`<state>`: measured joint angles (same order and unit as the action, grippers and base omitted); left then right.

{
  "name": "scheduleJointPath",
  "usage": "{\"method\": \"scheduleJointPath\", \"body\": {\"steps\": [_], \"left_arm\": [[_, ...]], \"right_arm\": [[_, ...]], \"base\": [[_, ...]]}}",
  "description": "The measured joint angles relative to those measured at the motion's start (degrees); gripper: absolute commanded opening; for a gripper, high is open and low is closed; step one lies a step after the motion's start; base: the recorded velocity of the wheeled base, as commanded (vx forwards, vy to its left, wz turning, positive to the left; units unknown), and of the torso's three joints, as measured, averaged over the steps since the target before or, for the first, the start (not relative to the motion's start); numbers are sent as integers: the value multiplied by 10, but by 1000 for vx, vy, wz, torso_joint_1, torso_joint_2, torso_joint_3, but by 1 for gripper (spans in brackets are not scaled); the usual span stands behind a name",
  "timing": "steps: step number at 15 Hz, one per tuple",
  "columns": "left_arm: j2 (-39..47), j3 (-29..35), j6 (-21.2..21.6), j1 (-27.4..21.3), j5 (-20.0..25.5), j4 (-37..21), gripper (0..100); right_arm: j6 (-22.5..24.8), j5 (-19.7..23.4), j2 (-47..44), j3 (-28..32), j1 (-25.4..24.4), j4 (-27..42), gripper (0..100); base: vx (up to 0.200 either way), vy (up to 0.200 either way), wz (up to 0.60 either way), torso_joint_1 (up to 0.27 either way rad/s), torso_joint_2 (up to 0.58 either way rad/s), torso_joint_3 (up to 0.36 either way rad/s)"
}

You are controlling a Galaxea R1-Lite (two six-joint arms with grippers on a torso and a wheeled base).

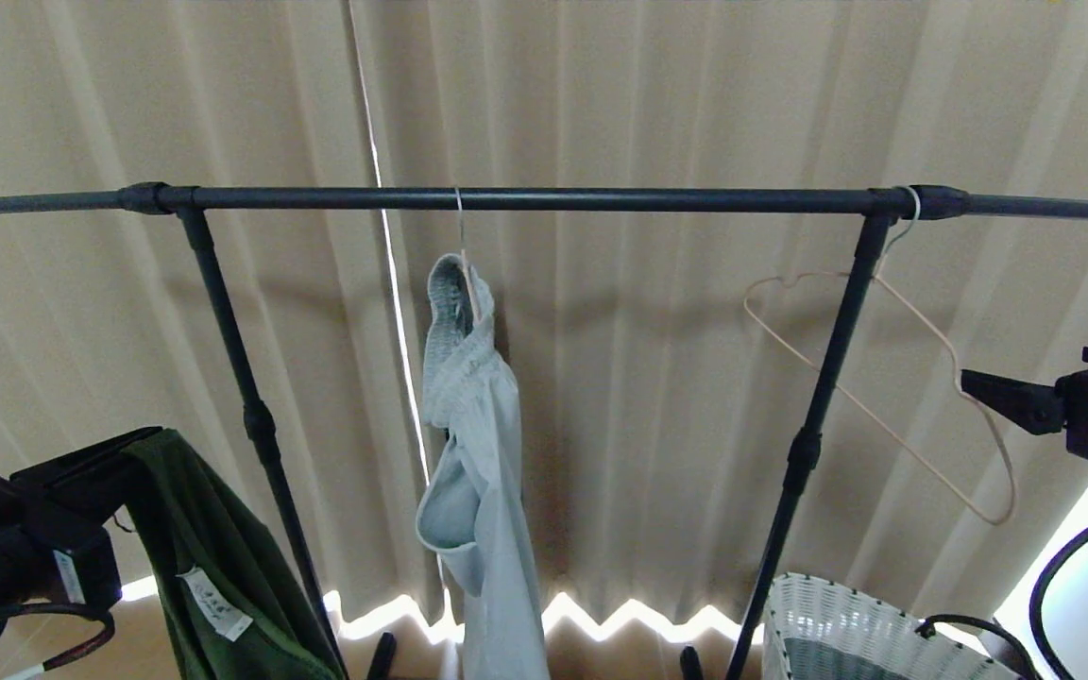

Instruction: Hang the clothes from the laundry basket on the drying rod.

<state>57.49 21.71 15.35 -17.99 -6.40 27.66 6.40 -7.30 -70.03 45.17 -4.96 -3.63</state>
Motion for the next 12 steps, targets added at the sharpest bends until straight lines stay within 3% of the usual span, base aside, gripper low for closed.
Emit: {"method": "scheduleJointPath", "body": {"steps": [9,12], "left_arm": [[-4,-10,2,-1,0,17,0],[-4,-10,1,-1,0,17,0]], "right_arm": [[-5,2,-67,30,-1,0,100],[-39,6,-95,30,-2,0,100]], "base": [[0,0,0,0,0,0],[0,0,0,0,0,0]]}}
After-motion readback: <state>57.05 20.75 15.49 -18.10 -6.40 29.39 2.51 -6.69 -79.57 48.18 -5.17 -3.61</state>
